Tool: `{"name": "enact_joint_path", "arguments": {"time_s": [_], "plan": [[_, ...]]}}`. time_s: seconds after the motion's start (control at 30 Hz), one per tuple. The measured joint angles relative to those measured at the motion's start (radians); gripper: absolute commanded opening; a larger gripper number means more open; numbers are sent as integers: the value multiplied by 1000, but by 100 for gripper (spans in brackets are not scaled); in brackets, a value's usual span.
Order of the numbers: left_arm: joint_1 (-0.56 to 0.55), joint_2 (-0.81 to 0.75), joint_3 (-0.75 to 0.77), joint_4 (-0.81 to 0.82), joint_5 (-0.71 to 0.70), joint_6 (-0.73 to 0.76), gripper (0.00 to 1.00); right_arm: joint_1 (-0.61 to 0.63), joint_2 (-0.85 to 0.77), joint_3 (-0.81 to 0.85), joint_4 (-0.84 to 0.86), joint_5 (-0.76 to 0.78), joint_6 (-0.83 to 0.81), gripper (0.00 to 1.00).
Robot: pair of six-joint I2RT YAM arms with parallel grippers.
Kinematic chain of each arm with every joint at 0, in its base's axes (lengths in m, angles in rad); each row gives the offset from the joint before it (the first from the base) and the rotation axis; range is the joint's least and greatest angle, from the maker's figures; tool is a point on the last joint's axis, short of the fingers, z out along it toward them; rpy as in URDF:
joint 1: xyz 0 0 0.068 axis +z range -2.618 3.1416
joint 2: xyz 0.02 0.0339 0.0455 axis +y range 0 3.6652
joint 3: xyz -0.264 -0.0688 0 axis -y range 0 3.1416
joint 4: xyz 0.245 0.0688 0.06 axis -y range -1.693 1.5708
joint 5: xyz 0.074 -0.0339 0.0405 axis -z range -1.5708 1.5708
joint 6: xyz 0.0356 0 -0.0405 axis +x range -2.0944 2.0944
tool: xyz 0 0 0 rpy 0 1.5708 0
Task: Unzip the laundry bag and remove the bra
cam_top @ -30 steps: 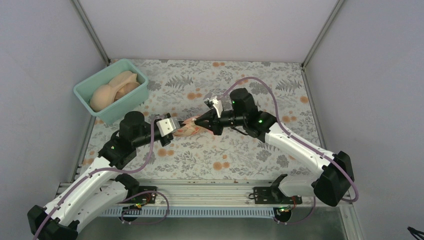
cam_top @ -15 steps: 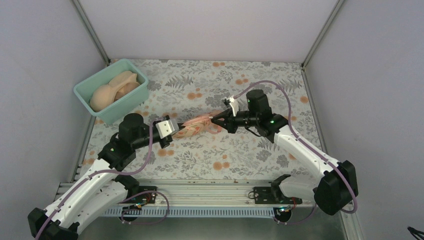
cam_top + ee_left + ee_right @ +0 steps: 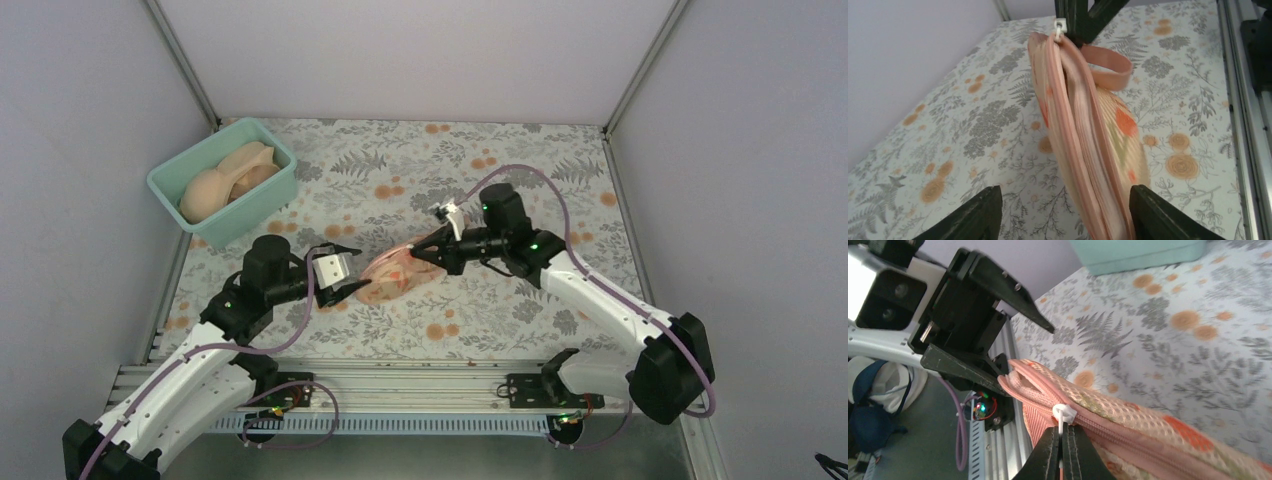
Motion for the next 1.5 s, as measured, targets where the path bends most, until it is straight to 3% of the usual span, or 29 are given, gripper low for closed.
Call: {"name": "enact_joint_path", "arguments": {"time_s": [0.1, 0.27, 0.67, 0.93, 1.17, 1.5], "plan": [[0, 10, 18, -34, 14, 22, 74, 69, 40, 4, 23, 20, 17, 4], [-2, 31, 56, -51, 26, -6, 70, 156, 131, 40, 46, 49, 32, 4], [-13, 54, 58, -43, 31, -86, 38, 229, 183, 85, 51, 69, 19, 4], [-23, 54, 51, -49, 26, -59, 3, 240, 183, 85, 52, 76, 1, 4], [-25, 42, 51, -55, 10, 10, 2, 209, 161, 76, 42, 102, 0, 4], [-24, 25, 43, -55, -21, 58, 2, 0, 11, -61, -20, 131, 19, 4]]}}
